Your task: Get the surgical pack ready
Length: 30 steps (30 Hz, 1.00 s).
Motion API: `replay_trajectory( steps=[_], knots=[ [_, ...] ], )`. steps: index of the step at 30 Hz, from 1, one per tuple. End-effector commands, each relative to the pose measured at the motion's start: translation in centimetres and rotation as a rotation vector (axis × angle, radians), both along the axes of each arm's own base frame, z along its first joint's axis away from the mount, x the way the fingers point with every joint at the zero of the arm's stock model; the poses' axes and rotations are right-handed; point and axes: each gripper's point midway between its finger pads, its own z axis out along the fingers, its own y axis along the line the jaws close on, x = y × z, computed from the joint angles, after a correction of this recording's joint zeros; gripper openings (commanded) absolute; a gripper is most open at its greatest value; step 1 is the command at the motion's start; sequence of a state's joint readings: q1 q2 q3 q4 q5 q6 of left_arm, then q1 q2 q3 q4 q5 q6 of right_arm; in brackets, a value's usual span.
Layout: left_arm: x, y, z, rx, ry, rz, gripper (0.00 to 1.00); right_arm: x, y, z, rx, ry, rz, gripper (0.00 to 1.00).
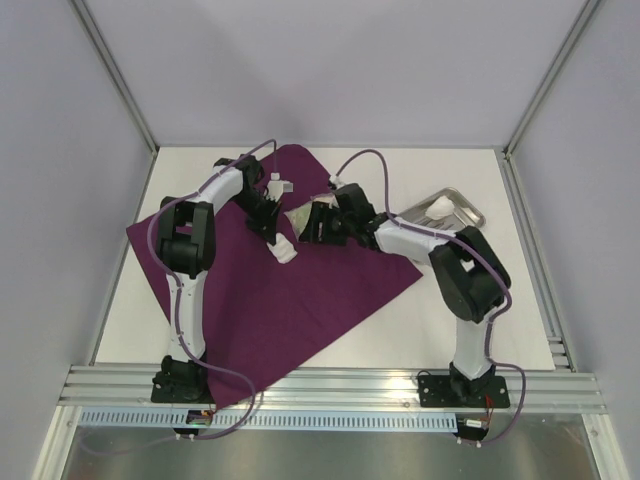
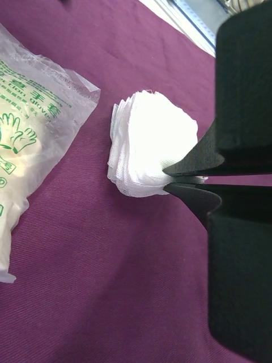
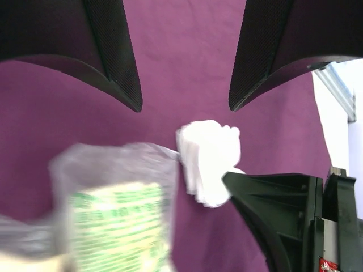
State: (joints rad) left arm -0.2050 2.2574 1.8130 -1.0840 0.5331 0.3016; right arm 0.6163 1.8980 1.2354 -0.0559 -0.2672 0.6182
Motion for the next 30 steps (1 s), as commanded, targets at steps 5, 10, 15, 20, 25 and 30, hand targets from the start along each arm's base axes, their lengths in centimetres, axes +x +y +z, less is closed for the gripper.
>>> replay_trajectory(
  steps=[5, 10, 15, 20, 25, 30],
  knots=[
    [-0.1, -0.5, 1.1, -0.041, -0.046, -0.033, 0.00, 1.4, 6.0, -0.5, 0.122, 0.043, 0.076, 0.65],
    [-0.4, -0.6, 1.3, -0.062, -0.062, -0.060, 0.00, 2.4, 6.2, -2.6, 0.098, 0.078, 0.030, 0.63],
    [-0.6, -0.8, 1.6, -0.074, -0.070, -0.071, 0.00, 1.9, 6.3, -4.7, 0.081, 0.146, 0.024, 0.57],
    [-0.9, -1.3, 1.6, -0.085, -0.069, -0.089, 0.00, 0.4, 7.0, -5.4, 0.098, 0.192, 0.063, 0.54],
    [-1.0, -1.5, 1.5, -0.082, -0.072, -0.095, 0.00, -0.6, 7.2, -6.3, 0.095, 0.238, 0.076, 0.52],
    [-0.9, -1.6, 1.6, -0.087, -0.078, -0.097, 0.00, -1.6, 7.3, -7.0, 0.109, 0.282, 0.097, 0.48]
  ],
)
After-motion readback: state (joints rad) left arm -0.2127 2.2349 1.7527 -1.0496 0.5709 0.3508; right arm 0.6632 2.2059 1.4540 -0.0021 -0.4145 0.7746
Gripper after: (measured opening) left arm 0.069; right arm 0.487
